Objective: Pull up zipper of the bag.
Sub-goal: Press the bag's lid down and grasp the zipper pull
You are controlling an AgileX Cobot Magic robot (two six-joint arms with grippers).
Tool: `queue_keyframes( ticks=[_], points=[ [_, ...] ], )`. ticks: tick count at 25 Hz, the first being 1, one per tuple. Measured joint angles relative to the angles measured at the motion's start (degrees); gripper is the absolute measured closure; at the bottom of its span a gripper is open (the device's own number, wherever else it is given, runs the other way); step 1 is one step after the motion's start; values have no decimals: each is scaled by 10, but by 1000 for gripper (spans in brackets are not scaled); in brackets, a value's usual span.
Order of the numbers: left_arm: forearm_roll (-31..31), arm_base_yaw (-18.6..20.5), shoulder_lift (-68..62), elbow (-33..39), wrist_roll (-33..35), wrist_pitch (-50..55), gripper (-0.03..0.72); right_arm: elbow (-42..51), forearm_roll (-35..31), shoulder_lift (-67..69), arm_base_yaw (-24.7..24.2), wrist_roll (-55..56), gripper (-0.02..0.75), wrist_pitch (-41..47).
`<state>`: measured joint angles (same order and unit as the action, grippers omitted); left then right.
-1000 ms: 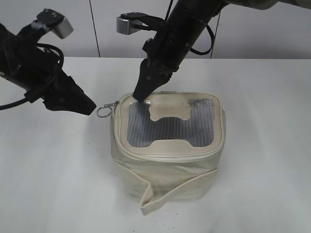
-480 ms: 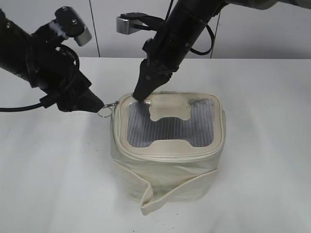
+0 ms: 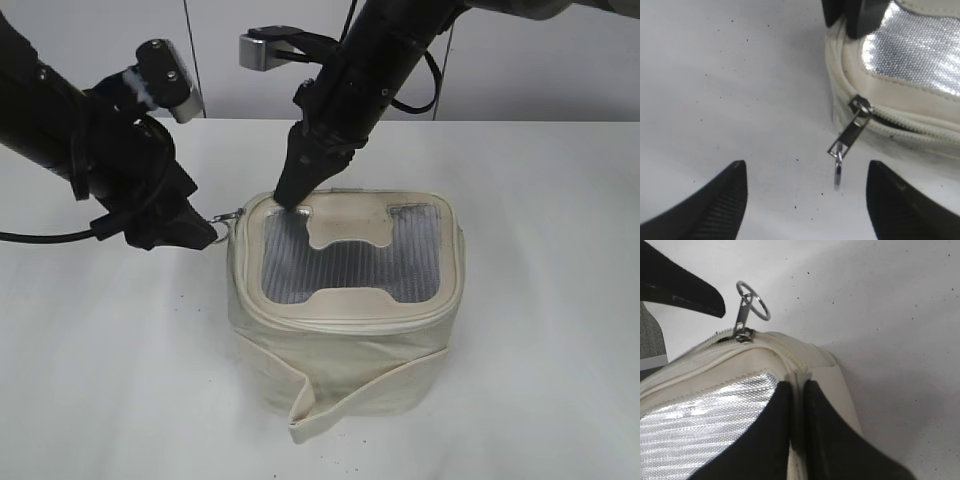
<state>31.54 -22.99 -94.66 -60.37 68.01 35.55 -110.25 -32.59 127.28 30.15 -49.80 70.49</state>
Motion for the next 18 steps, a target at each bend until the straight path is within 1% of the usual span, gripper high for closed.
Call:
queue_keyframes(
  ticks=[6, 13, 14, 15, 17, 18],
  points=[
    [5, -2, -26, 0, 21, -14, 125, 0, 0, 0, 0, 1, 687, 0],
    [1, -34, -35, 0, 26, -54, 132, 0, 2, 0, 0, 1, 687, 0],
    [0, -35, -35, 0, 27, -57, 147, 0, 2, 0, 0, 2, 687, 0],
    [0, -36, -35, 0, 28, -58, 182, 0, 2, 0, 0, 2, 687, 0],
    [2, -36, -35, 0, 28, -67, 297, 0, 2, 0, 0, 3, 687, 0],
    [3, -37, -36, 0, 28, -72, 383, 0, 2, 0, 0, 3, 687, 0]
  ],
)
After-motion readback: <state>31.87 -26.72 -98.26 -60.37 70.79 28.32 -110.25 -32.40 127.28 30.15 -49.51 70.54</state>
